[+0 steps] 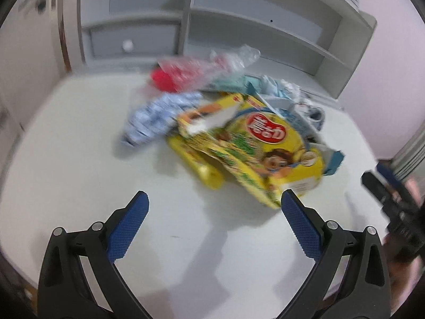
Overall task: Collect trash
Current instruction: 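Move both tools toward the trash pile on the desk, then grasp the yellow snack bag with the left tool while the right tool grasps the white-blue bag, then carry both bags over the black bin with both tools, then open both tools to drop the bags, return to the desk, then grasp the crumpled wrapper with the left tool while the right tool grasps the white mask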
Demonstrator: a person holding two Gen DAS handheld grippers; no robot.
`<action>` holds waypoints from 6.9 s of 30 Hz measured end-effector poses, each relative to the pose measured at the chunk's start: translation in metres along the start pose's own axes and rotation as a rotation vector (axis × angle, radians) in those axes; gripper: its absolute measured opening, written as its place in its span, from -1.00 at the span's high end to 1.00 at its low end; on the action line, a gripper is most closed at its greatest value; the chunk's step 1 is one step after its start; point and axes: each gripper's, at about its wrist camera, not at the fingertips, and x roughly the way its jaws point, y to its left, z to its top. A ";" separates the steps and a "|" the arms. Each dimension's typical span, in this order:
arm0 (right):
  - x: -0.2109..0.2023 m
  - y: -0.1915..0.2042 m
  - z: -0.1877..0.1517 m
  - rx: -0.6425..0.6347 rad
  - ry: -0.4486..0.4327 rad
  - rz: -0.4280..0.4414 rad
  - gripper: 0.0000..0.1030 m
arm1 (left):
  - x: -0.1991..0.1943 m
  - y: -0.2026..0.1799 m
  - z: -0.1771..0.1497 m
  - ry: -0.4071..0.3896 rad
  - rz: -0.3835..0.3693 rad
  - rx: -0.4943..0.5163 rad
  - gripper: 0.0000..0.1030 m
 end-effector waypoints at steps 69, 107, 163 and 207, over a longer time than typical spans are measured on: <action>0.077 0.016 0.091 0.251 0.055 0.535 0.20 | -0.006 0.073 0.049 -0.199 -0.051 -0.069 0.82; -0.246 -0.223 -0.011 0.323 -0.164 -0.222 0.18 | -0.014 -0.350 -0.078 -0.005 -0.635 0.819 0.82; -0.027 -0.062 0.024 0.097 0.008 -0.128 -0.89 | -0.039 0.144 0.049 -0.307 0.083 0.183 -0.87; 0.112 0.070 0.070 -0.228 0.189 0.092 0.55 | 0.038 0.101 0.068 -0.112 0.017 0.321 0.37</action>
